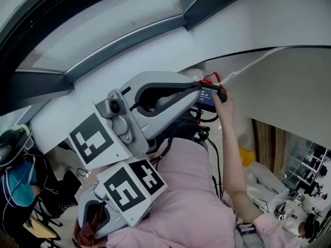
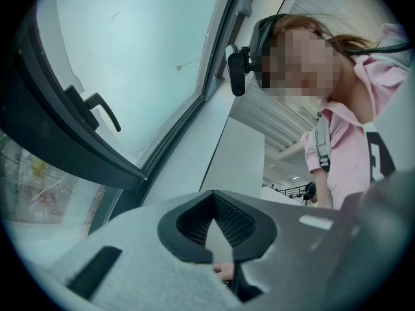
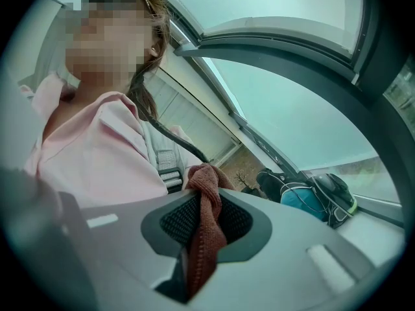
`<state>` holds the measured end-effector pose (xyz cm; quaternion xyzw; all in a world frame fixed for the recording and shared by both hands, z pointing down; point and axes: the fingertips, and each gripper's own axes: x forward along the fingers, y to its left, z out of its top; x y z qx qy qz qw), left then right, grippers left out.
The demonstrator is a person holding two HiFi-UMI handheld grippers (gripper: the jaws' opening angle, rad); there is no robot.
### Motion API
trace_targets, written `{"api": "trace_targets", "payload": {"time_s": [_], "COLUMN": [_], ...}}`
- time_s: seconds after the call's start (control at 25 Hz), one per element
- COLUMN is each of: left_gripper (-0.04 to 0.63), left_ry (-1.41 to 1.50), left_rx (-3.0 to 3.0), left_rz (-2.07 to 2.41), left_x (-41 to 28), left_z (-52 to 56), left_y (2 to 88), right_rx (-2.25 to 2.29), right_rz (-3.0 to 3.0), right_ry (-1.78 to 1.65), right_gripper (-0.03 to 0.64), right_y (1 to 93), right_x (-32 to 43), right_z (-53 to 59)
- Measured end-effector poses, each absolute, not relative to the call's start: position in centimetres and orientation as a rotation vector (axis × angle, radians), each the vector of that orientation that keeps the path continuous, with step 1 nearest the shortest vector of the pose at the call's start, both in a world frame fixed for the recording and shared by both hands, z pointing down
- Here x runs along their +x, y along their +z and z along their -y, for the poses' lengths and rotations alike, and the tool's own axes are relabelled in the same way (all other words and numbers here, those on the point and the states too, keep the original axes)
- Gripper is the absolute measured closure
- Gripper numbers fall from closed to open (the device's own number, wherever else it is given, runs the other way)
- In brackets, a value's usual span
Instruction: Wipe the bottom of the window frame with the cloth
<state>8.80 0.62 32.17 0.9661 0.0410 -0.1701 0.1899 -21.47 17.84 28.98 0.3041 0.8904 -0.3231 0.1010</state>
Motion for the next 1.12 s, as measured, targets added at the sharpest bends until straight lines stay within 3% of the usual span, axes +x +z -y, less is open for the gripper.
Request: {"api": "trace_targets", "payload": {"time_s": [1.12], "left_gripper": [0.597], "left_ry": [-0.45], "left_rx": [2.787], "left_rz": [-0.023], "left_x": [8.8], "left_z": [0.3], "left_y": [31.5], "right_rx": [1.002], "right_rz": [-2.584], "right_ry": [-0.923], "right_gripper": [0.561], "right_y": [27.6], "right_x": [-20.1], "right_z": [-19.1]}}
